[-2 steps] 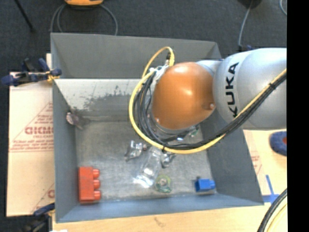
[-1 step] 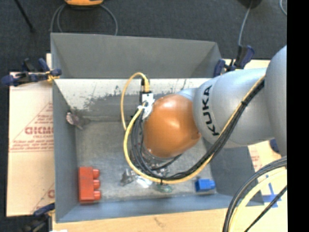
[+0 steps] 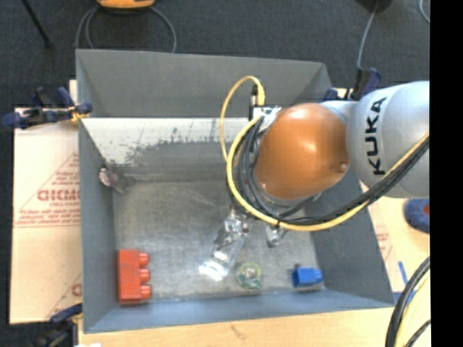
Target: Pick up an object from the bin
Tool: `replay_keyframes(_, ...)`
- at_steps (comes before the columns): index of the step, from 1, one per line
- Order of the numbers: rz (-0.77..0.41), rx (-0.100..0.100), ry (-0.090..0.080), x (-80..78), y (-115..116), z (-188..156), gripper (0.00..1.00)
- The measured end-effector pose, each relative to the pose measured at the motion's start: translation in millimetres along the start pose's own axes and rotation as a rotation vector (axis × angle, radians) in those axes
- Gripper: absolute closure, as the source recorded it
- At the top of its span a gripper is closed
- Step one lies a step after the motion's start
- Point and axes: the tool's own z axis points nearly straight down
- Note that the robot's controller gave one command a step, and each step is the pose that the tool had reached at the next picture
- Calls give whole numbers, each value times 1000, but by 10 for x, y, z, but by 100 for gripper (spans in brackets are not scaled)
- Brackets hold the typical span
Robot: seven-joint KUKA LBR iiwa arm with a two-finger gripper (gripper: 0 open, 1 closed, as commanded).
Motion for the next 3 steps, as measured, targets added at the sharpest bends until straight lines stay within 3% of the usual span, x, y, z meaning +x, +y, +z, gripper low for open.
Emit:
replay_keyframes(1, -553, -10, -7, -249, 488, 700, 0)
replay_keyframes(2, -547, -7, -6, -245, 472, 687, 100)
replay_keyframes(3, -525, -1, -3, -193, 422, -719, 100)
